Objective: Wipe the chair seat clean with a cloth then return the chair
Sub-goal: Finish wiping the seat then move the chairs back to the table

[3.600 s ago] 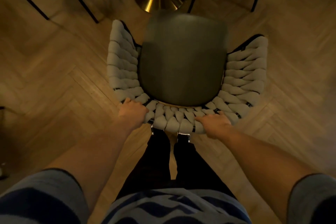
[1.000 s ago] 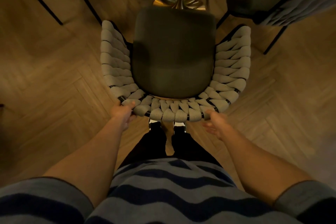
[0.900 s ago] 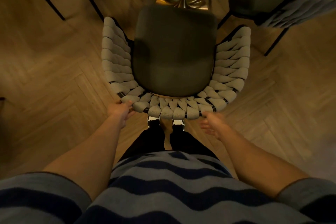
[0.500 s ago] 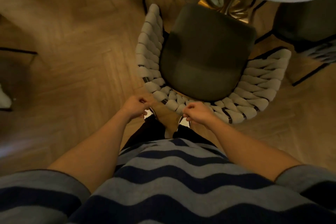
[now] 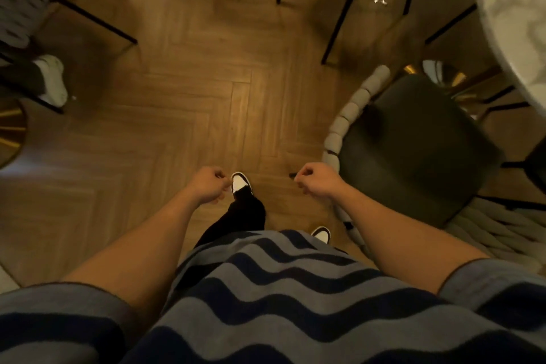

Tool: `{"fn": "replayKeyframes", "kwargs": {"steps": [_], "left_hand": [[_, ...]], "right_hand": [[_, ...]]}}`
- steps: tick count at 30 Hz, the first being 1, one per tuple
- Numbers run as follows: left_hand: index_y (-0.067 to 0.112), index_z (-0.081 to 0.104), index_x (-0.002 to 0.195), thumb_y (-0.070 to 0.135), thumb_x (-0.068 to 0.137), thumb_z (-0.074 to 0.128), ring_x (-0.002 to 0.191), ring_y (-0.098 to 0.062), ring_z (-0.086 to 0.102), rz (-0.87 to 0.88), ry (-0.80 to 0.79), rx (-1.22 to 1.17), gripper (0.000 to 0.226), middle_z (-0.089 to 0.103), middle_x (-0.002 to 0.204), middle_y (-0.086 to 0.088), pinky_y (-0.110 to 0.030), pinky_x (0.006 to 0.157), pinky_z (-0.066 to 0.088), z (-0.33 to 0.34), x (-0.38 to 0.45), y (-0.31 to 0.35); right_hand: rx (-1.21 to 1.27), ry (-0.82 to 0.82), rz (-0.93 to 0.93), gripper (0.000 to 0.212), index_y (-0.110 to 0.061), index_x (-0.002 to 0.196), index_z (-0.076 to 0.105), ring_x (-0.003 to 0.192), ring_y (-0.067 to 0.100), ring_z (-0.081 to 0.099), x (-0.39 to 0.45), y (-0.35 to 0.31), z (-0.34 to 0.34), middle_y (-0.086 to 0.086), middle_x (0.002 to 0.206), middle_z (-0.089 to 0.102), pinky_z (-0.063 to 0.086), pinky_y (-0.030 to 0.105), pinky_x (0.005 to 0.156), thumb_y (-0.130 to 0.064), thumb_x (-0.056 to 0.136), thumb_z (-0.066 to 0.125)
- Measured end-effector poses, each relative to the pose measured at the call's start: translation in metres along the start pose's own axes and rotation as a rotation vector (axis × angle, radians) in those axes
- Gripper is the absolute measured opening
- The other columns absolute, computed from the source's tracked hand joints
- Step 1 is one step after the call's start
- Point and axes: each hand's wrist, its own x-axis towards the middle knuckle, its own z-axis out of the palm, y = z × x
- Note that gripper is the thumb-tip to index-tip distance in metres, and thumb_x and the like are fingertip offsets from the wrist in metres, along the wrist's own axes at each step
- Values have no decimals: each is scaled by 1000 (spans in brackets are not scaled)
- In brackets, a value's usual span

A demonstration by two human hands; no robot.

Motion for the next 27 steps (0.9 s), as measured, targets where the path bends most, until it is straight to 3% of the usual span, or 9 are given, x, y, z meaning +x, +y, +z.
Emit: {"fn": "replayKeyframes", "kwargs": {"steps": [5, 11, 15, 20, 24, 27], "left_hand": [[5, 58, 99, 19, 98, 55, 68, -22, 58, -21, -35, 38, 14, 63, 88, -12, -30, 61, 47, -74, 28, -4], [6, 60, 100, 21, 98, 55, 72, -21, 61, -10, -60, 68, 16, 64, 90, -9, -30, 62, 48, -146, 69, 23], [7, 60, 100, 22, 98, 55, 71, -20, 61, 0, -56, 69, 16, 64, 90, -9, -29, 58, 48, -186, 106, 61], [7, 59, 99, 23, 98, 55, 69, -19, 60, -2, -33, 53, 16, 64, 88, -8, -31, 62, 49, -234, 160, 121], [6, 59, 102, 22, 99, 53, 70, -19, 58, -27, -28, 56, 17, 62, 90, -8, -27, 61, 47, -274, 203, 182], [6, 56, 98, 19, 99, 53, 64, -18, 55, -27, -15, 65, 14, 61, 91, -12, -27, 57, 44, -299, 234, 221]], "right_hand": [[-97, 10, -17, 9, -23, 98, 71, 93, 15, 63, 44, -71, 2, -5, 99, 69, 51, 31, 80, -28, 96, 64], [-9, 30, 27, 6, -23, 95, 71, 93, 17, 67, 85, -131, -7, -1, 100, 70, 59, 37, 87, -26, 96, 65], [-3, 36, 32, 5, -25, 96, 67, 94, 17, 67, 117, -162, -35, 0, 102, 69, 55, 32, 79, -27, 98, 63], [41, 49, 56, 6, -21, 99, 68, 98, 17, 65, 168, -198, -88, 1, 103, 68, 56, 36, 88, -23, 99, 63], [59, 66, 97, 11, -25, 91, 65, 88, 15, 66, 209, -230, -140, -1, 97, 69, 55, 29, 75, -21, 101, 60], [23, 45, 106, 10, -27, 91, 64, 93, 20, 68, 238, -253, -177, 2, 99, 70, 58, 33, 78, -25, 101, 60]]}}
